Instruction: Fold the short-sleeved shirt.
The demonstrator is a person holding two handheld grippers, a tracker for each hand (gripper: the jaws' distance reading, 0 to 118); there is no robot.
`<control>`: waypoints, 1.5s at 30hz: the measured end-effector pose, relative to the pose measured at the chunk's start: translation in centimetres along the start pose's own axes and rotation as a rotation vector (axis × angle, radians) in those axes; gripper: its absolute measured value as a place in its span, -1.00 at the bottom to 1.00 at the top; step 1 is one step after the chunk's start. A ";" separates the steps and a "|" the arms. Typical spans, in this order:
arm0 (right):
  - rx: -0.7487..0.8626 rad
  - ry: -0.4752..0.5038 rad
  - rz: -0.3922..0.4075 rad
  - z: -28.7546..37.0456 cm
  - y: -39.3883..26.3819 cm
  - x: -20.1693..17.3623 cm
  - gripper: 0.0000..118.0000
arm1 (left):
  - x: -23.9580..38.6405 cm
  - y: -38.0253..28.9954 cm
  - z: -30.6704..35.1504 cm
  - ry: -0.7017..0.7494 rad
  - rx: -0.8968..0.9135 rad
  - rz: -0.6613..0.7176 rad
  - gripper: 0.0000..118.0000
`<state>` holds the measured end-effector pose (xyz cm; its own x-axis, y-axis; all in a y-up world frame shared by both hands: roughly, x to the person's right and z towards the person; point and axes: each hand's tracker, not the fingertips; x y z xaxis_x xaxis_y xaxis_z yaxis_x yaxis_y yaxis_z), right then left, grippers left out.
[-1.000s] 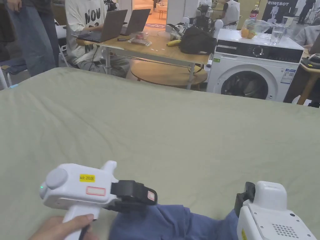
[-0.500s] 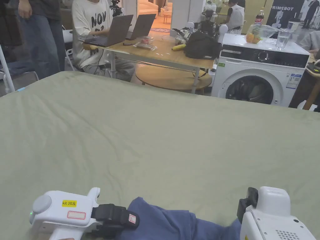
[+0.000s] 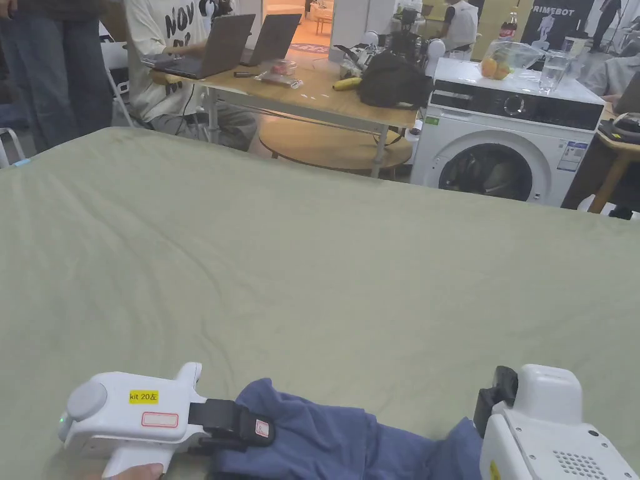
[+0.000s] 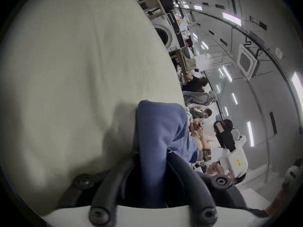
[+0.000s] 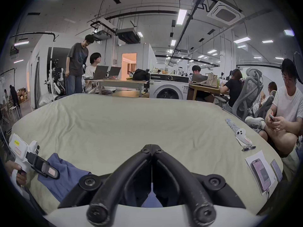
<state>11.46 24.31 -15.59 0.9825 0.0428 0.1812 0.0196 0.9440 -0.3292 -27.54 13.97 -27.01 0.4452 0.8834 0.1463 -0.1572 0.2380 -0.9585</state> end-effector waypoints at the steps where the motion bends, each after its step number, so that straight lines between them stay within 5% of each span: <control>1: 0.000 0.000 0.000 0.0 0.1 0.0 -1.00 | 0.6 0.3 0.2 -0.011 0.009 -0.008 -0.90; 9: 0.022 0.022 0.009 0.1 1.2 -0.8 -1.00 | 5.3 0.8 7.9 0.087 0.076 -0.086 -0.91; 17: 0.042 0.061 0.008 0.1 1.8 -2.2 -1.00 | 8.7 1.3 13.5 0.357 0.153 -0.101 -0.91; 28: 0.042 0.051 0.001 0.9 1.7 -1.2 -1.00 | 16.3 1.0 6.8 0.515 0.035 -0.208 -0.91; 45: 0.025 -0.001 -0.032 1.6 1.1 1.8 -1.00 | 21.5 -1.6 -13.1 0.664 -0.250 -0.374 -0.91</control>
<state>12.94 25.95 -14.09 0.9813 0.0125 0.1923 0.0467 0.9528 -0.3001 -6.13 27.30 -25.58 0.8732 0.3197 0.3678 0.2732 0.3038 -0.9127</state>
